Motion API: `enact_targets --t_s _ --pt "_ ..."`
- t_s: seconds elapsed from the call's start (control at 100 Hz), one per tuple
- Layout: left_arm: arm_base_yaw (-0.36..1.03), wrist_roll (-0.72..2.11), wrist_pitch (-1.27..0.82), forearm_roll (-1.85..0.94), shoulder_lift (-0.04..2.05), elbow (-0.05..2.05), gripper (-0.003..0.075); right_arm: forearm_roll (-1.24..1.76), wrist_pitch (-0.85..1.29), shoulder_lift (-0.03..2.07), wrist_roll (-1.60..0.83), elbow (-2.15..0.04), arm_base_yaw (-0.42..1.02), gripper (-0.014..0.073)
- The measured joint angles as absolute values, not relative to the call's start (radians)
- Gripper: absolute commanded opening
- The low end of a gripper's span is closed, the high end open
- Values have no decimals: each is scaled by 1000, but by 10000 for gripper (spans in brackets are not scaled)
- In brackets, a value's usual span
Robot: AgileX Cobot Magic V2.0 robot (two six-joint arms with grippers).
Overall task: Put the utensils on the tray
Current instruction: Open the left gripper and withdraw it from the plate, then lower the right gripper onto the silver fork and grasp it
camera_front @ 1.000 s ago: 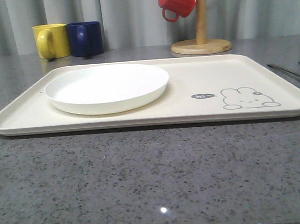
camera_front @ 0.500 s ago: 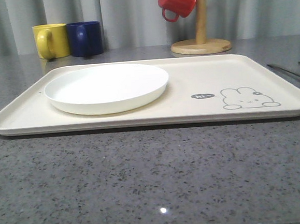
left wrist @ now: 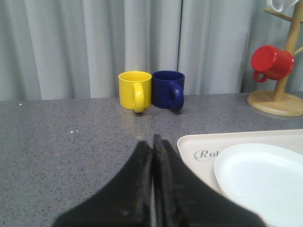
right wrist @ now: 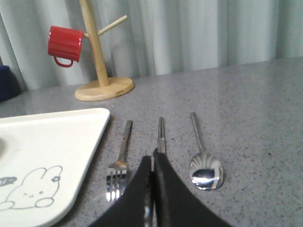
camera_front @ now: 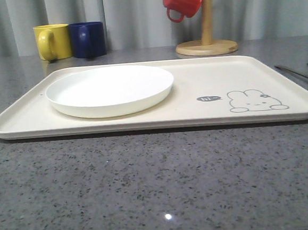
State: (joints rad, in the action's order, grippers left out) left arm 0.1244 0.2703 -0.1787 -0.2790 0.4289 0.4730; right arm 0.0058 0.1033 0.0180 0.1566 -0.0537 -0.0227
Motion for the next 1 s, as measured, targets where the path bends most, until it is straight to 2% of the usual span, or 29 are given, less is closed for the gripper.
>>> enact_targets --t_s 0.16,0.42,0.67,0.76,0.93,1.0 --pt "124 270 -179 -279 429 473 -18 10 243 181 157 -240 -23 -68" --pt "124 270 -179 -279 429 473 -18 11 632 577 157 -618 -23 -68" --pt "124 270 -179 -279 429 473 -18 18 708 868 157 -843 -23 -57" --pt "124 270 -179 -279 429 473 -18 18 711 936 157 -870 -23 17" --pt "124 270 -179 -279 429 473 -18 22 730 1011 157 -878 -23 303" --pt "124 270 -179 -279 429 473 -18 22 738 1024 157 -878 -23 382"
